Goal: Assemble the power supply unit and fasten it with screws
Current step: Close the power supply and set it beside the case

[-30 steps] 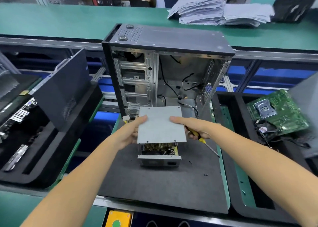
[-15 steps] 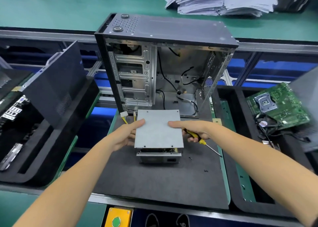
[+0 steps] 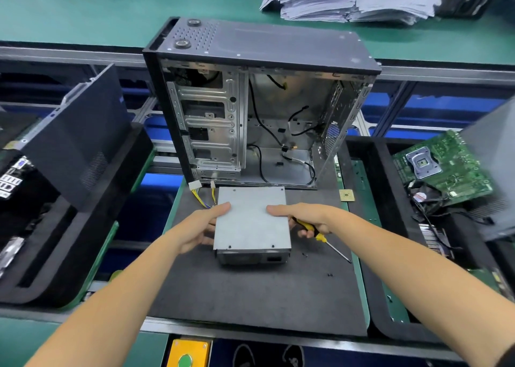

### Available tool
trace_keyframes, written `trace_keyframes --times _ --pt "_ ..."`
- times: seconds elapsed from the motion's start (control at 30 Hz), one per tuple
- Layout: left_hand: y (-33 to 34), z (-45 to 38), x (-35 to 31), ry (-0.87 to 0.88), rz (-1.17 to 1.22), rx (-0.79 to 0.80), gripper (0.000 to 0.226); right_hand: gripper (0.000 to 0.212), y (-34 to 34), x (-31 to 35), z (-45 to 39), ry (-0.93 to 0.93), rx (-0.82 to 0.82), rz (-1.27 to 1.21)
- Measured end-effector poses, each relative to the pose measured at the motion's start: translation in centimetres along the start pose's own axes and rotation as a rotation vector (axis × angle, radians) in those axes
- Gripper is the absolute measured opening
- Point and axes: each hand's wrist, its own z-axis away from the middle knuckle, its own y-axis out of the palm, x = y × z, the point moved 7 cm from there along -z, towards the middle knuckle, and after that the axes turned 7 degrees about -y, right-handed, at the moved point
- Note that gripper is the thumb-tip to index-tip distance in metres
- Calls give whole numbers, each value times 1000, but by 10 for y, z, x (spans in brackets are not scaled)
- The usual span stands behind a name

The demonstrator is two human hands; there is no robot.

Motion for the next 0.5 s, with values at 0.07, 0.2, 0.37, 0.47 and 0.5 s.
trace_keyframes --times 0.07,0.2,0.37,0.47,0.5 --pt "0 -1 -3 6 -4 -6 51 61 0 0 -2 -6 -9 -12" --pt "1 -2 -5 11 -21 -19 53 77 -5 -2 -5 -16 -56 -1" --pt "0 -5 0 -7 -10 -11 51 70 -4 -3 -7 -24 -44 -2" --pt "0 -6 1 -18 -9 2 51 68 -4 -2 -8 -27 -44 -3" --pt "0 -6 1 -22 -9 3 53 68 -4 -2 -8 -28 -43 -5"
